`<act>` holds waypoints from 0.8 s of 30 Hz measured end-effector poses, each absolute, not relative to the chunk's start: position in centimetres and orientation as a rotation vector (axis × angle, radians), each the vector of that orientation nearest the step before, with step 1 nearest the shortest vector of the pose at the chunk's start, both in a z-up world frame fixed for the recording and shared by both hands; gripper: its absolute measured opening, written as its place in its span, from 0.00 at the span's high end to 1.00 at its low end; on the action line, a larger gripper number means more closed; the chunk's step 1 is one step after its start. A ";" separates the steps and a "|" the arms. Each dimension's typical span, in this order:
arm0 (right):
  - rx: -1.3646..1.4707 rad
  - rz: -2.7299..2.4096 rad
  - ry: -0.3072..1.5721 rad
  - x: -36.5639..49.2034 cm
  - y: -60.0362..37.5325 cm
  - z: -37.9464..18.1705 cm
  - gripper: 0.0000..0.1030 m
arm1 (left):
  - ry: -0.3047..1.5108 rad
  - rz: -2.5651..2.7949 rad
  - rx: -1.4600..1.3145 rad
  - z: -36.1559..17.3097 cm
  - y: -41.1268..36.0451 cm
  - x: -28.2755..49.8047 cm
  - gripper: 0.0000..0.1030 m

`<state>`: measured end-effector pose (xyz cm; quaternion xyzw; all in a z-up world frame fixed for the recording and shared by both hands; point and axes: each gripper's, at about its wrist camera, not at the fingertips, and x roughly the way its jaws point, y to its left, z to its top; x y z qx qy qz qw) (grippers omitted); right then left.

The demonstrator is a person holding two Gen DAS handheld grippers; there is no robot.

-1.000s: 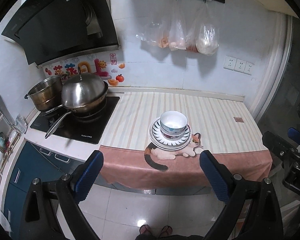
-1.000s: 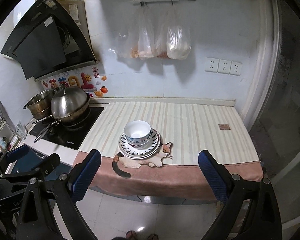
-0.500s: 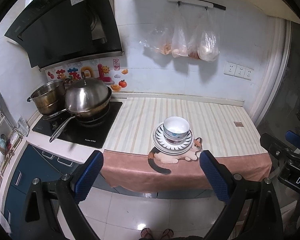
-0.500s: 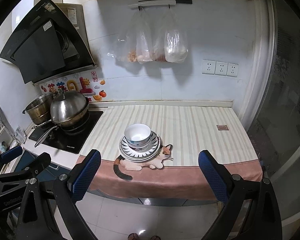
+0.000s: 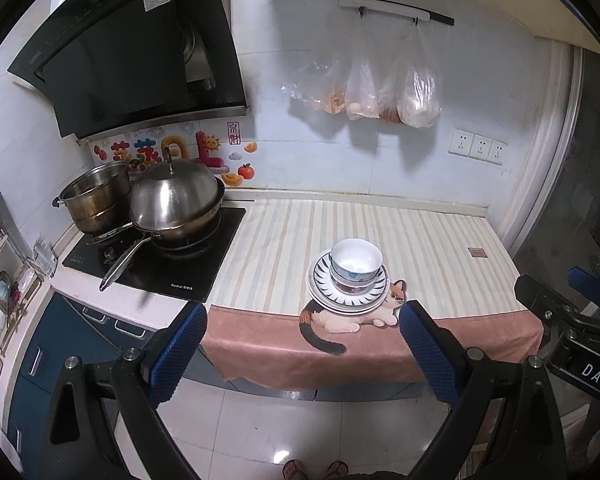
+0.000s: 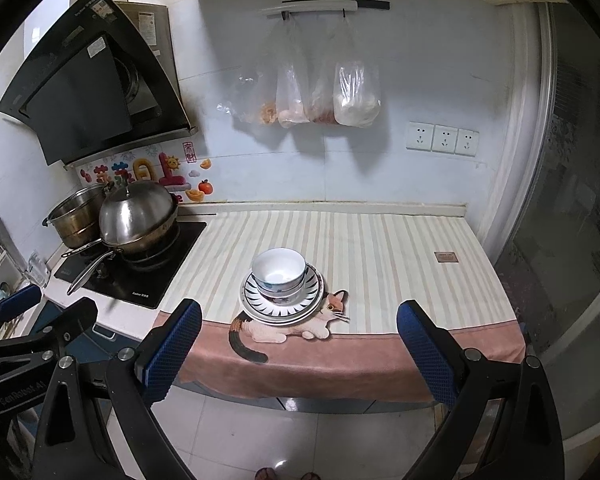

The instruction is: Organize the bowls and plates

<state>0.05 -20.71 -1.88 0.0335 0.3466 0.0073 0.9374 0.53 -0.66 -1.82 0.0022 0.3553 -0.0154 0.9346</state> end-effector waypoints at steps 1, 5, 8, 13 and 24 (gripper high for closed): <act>0.067 0.014 0.707 0.2 -20.6 -1.8 0.03 | 0.725 -0.032 0.003 -1.8 -0.6 0.6 0.04; 0.065 0.005 0.702 0.5 -20.3 -1.7 0.03 | 0.719 -0.035 -0.003 -1.6 -0.3 0.8 0.04; 0.063 0.005 0.701 0.6 -20.2 -1.7 0.03 | 0.717 -0.034 -0.006 -1.6 -0.3 0.8 0.04; 0.063 0.002 0.700 0.6 -20.1 -1.6 0.03 | 0.719 -0.035 -0.007 -1.5 -0.2 0.8 0.04; 0.059 0.009 0.699 1.0 -20.0 -1.6 0.03 | 0.722 -0.038 -0.013 -1.5 0.0 0.7 0.04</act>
